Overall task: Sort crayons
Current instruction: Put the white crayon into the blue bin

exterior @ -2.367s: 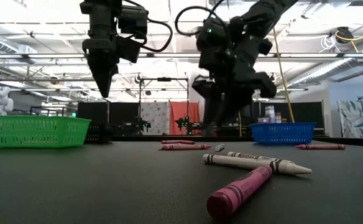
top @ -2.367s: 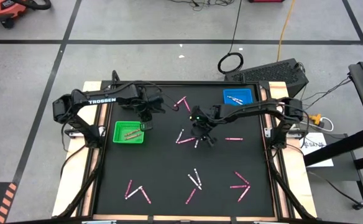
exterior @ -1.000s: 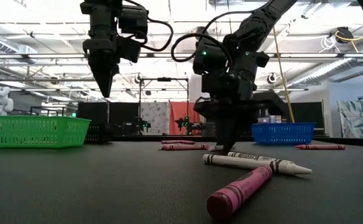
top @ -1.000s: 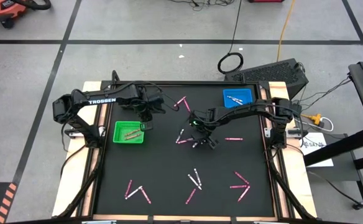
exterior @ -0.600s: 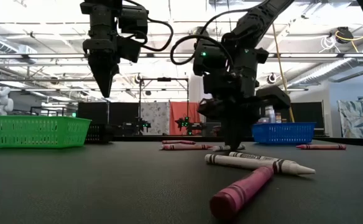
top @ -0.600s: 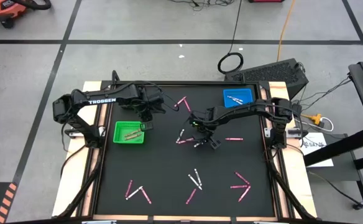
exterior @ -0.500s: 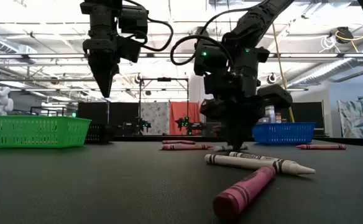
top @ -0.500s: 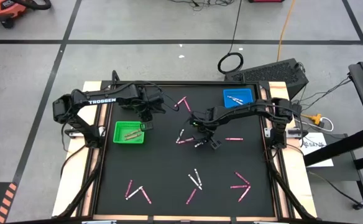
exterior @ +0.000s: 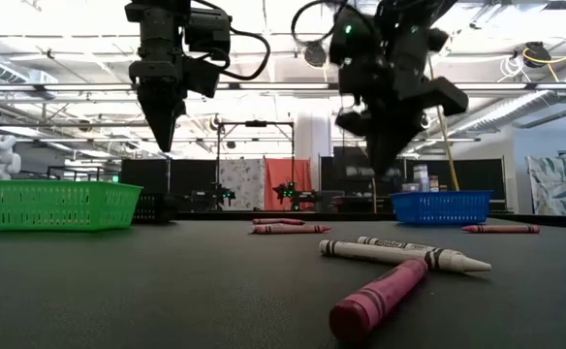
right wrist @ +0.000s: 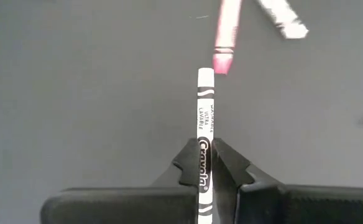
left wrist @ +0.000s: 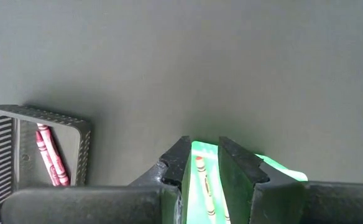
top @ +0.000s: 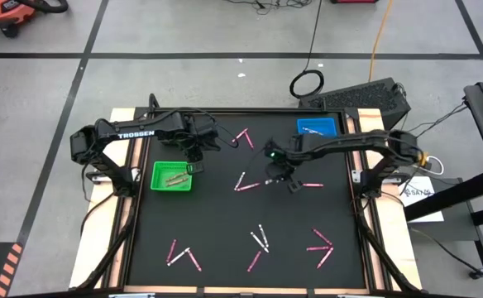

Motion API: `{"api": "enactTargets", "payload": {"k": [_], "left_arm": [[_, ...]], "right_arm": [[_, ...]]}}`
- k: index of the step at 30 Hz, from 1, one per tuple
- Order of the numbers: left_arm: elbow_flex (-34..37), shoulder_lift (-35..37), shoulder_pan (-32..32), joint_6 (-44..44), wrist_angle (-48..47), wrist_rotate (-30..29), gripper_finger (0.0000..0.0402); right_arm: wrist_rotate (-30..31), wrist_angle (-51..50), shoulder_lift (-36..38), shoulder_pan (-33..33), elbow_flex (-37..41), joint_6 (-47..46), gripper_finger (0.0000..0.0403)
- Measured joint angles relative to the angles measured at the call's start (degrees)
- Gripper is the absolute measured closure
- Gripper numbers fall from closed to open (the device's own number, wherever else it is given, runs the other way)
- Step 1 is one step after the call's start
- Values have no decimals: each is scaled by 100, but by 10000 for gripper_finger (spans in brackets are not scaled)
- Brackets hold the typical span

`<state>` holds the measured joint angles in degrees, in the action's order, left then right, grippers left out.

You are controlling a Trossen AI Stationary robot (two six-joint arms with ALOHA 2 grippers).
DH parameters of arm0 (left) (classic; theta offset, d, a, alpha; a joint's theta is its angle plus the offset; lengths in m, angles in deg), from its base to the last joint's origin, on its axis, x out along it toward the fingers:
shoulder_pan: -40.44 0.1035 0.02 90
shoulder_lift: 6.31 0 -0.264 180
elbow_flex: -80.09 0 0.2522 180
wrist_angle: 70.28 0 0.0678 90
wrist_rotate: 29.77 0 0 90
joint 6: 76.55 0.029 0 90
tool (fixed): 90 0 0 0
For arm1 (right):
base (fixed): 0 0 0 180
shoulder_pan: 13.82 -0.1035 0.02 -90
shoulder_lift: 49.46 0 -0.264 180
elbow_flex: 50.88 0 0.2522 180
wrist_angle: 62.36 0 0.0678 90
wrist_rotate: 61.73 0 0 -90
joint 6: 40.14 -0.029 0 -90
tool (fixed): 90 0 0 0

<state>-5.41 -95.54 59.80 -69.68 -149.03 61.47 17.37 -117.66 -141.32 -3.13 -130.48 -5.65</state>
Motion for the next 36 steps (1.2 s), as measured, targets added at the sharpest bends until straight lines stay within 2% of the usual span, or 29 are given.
{"api": "enactTargets", "payload": {"k": [6,19,24,31,36], "left_arm": [[0,0,0,-20,0,0,329],[0,0,-4,-52,0,0,329],[0,0,-4,-50,5,0,329],[2,0,-4,-50,17,2,329],[2,0,-4,-50,17,2,329]], "right_arm": [[378,-307,559,555,-9,-71,399],[329,-776,1029,2762,-9,208,399],[-217,-864,1034,3539,49,247,399],[-275,-595,1032,4275,626,252,399],[96,-258,1032,4567,922,56,399]]}}
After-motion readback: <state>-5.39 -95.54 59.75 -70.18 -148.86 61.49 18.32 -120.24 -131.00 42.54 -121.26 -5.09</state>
